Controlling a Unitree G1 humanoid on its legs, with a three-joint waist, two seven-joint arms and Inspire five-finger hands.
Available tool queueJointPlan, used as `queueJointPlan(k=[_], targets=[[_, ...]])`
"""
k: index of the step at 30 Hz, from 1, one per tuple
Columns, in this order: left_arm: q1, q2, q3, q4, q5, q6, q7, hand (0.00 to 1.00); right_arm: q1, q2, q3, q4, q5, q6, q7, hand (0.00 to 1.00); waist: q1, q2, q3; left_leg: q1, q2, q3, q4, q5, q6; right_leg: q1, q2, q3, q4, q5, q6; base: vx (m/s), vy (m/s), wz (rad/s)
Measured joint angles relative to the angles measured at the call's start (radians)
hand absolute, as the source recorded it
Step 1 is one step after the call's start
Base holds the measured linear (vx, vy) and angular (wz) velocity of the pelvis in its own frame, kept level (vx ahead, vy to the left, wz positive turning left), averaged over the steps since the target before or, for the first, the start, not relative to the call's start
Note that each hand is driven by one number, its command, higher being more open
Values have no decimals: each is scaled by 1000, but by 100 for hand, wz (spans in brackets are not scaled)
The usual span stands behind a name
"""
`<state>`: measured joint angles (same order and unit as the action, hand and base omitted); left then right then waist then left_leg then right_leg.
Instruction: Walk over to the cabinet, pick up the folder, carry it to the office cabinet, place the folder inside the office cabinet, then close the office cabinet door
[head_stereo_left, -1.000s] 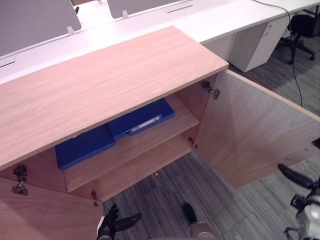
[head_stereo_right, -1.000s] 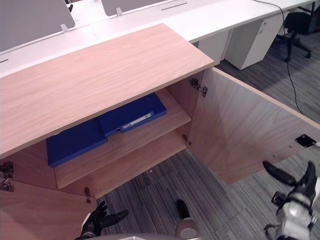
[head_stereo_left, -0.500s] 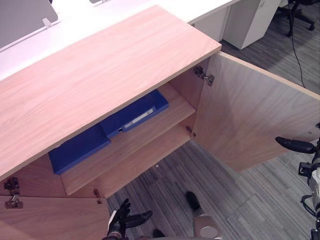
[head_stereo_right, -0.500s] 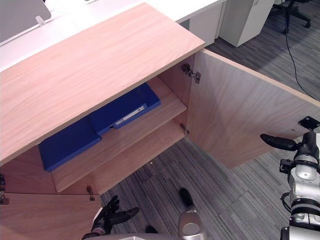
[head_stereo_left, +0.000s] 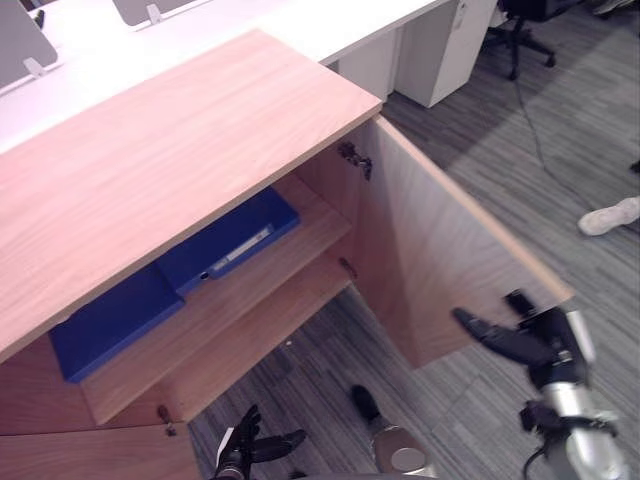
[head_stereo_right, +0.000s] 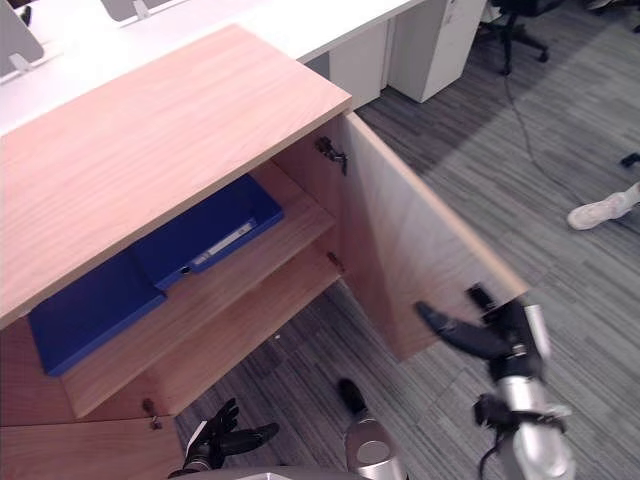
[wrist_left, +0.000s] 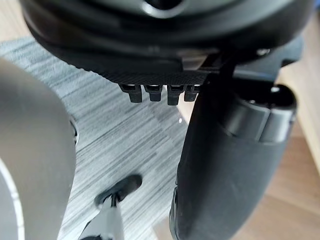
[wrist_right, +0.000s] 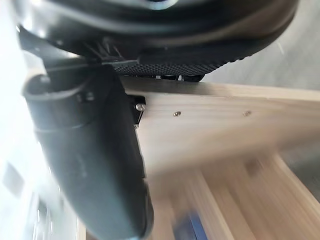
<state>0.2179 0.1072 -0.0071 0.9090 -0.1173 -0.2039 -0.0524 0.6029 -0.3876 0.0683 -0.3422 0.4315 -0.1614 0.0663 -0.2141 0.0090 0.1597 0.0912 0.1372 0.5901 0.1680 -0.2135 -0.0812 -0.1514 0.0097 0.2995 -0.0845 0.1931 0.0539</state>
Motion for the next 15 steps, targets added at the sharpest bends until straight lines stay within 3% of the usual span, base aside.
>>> queueJointPlan(k=[1,3,8,12,15], targets=[[-13,5,0,17,0,0,1,100,0,-27,87,-8,2,0,35,100,7,-13,-6,-10,5,-4,16,-7,-2,0,-2,-3,0,0,-6,-133,-90,7],[-35,4,-1,34,2,0,1,100,-39,-64,215,-17,2,1,83,100,34,-13,-7,-16,8,-22,34,-16,1,11,-12,-32,0,-3,-5,-128,-73,26],[-64,13,-24,31,10,-7,5,100,-372,-34,423,33,-32,-15,141,100,119,-11,-11,-111,1,-188,106,-10,11,23,-56,-181,7,-7,-15,-110,-46,88],[-77,14,-23,3,8,-7,19,100,-686,117,438,299,-122,-33,89,100,196,-11,-13,-181,-20,-322,126,11,27,38,-90,-310,9,-19,-9,-73,-8,101],[-84,13,-19,-14,-3,-6,32,100,-816,189,336,523,-282,-30,-16,100,239,-11,-13,-222,-50,-453,115,41,35,76,-117,-449,12,-38,11,-11,12,137]])
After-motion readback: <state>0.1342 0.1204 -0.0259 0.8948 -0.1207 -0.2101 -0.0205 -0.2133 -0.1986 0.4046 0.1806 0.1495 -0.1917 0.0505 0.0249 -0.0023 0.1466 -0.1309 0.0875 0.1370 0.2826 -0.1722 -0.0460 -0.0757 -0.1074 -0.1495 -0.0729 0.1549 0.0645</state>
